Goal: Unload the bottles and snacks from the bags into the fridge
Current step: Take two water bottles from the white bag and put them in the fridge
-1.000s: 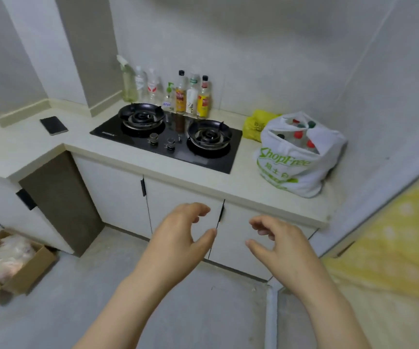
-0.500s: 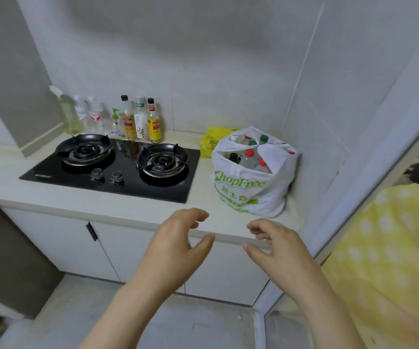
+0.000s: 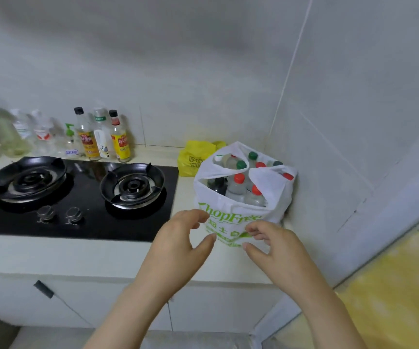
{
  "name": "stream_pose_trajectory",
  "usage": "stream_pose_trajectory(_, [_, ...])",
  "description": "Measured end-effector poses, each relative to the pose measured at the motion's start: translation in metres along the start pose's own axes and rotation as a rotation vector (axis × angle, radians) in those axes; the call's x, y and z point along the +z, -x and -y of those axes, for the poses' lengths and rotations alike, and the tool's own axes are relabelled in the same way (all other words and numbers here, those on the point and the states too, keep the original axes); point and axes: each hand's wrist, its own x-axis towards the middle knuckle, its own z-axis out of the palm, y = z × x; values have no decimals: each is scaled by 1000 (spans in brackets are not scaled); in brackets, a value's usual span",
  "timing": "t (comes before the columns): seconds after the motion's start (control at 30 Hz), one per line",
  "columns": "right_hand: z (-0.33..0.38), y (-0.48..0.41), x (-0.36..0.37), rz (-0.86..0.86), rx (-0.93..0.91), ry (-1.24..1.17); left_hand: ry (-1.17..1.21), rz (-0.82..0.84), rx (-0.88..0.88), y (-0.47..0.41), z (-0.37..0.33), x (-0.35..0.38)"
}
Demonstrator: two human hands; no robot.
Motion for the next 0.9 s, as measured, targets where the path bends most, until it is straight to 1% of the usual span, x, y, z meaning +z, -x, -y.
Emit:
stream_pose_trajectory(0.27, [-5, -71, 11, -101, 97, -2, 6, 93, 42, -91, 36, 7])
stream_pose_trajectory(0.5, [-22, -113, 9, -105, 152, 7, 4, 174, 75, -143, 42, 36])
stream_pose_trajectory(0.63, [-35, -134, 7, -45, 142, 4, -4, 173, 97, -166, 33, 52])
stream_pose_trajectory(0.73, [-51, -147, -1, 33, 162, 4, -24, 165, 59, -180, 25, 67])
stream_pose_trajectory(0.9, [-75, -162, -12, 212, 246, 137, -135, 254, 23, -199, 29, 92])
